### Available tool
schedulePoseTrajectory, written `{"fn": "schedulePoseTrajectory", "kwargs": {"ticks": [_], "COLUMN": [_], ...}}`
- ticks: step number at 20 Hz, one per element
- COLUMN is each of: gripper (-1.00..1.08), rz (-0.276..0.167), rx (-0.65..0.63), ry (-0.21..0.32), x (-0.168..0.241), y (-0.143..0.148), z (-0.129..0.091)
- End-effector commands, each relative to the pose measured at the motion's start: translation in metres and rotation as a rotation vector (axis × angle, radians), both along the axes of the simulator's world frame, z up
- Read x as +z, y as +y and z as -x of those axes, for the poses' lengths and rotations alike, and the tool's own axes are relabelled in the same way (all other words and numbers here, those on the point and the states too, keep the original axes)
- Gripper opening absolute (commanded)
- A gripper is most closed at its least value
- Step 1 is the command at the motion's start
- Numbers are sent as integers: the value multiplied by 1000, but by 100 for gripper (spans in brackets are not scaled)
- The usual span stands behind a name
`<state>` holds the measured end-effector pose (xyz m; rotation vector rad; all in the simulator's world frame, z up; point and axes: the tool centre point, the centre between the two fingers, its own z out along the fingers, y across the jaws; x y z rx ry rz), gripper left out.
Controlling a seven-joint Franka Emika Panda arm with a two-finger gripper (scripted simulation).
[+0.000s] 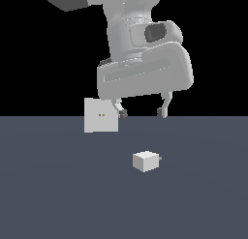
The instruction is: Plug the charger into the wall socket.
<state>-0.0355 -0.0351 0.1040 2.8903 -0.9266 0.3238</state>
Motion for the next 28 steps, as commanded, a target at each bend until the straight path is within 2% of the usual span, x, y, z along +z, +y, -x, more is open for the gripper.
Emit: {"fn": "schedulePoseTrajectory", "kwargs": {"ticks": [1,16,28], "gripper": [100,100,100], "rz": [10,66,83], "rx": [-42,-272,-343], "ry": [-15,-90,-111], "x": [-5,-32,-41], "y": [-1,-7,-8], "z": [3,19,24]}}
